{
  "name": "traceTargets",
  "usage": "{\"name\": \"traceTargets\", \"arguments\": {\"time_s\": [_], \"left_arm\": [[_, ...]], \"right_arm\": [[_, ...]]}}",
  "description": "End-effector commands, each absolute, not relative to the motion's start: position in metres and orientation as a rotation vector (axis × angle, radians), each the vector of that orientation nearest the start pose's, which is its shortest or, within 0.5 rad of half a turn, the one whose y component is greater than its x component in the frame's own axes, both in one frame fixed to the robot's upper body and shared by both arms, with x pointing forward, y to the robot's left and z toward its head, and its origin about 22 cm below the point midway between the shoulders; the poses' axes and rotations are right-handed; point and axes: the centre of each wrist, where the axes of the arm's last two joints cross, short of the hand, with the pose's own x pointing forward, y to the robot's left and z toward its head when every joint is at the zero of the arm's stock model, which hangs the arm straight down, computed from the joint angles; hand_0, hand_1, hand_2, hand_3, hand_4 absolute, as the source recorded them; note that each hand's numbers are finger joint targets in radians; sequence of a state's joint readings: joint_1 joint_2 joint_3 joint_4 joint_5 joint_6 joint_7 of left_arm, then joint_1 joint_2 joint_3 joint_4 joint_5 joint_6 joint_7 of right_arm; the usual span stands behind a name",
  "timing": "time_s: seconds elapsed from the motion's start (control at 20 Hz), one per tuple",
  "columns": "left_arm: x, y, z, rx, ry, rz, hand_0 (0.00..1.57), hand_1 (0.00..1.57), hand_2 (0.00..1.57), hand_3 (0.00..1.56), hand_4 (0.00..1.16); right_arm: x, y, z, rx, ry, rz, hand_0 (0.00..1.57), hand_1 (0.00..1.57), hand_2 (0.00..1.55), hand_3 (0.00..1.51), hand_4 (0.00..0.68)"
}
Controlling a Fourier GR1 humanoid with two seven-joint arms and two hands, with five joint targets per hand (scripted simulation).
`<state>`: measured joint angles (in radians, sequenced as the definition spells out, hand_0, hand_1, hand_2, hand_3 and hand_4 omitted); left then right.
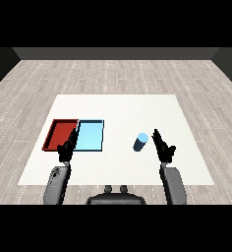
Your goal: Pick the blue can and put it in the blue box
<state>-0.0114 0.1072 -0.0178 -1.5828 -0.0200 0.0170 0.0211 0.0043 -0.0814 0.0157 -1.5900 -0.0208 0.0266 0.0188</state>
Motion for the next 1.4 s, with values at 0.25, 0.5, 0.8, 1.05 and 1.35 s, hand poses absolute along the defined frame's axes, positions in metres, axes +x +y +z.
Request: {"name": "traceTargets", "arguments": {"time_s": [0.25,0.5,0.8,1.05,1.35], "left_arm": [[0.236,0.254,-0.007,0.131,-1.632,-0.073,0.0,0.0,0.0,0.0,0.0],[0.246,0.255,0.019,-0.056,-1.916,-0.013,0.0,0.0,0.0,0.0,0.0],[0.25,0.25,0.009,-0.068,-1.935,-0.019,0.0,0.0,0.0,0.0,0.0],[0.237,0.252,0.006,-0.093,-1.905,-0.02,0.0,0.0,0.0,0.0,0.0],[0.256,0.255,0.018,-0.079,-1.901,-0.009,0.0,0.0,0.0,0.0,0.0]], "right_arm": [[0.237,-0.251,0.007,-0.09,-1.557,0.094,0.0,0.0,0.0,0.0,0.0],[0.249,-0.242,0.014,0.17,-1.819,0.033,0.0,0.0,0.0,0.0,0.0],[0.234,-0.234,0.006,0.19,-1.819,0.033,0.0,0.0,0.0,0.0,0.0],[0.249,-0.225,-0.007,0.156,-1.809,0.037,0.0,0.0,0.0,0.0,0.0],[0.253,-0.243,0.006,0.119,-1.774,-0.015,0.0,0.0,0.0,0.0,0.0]]}}
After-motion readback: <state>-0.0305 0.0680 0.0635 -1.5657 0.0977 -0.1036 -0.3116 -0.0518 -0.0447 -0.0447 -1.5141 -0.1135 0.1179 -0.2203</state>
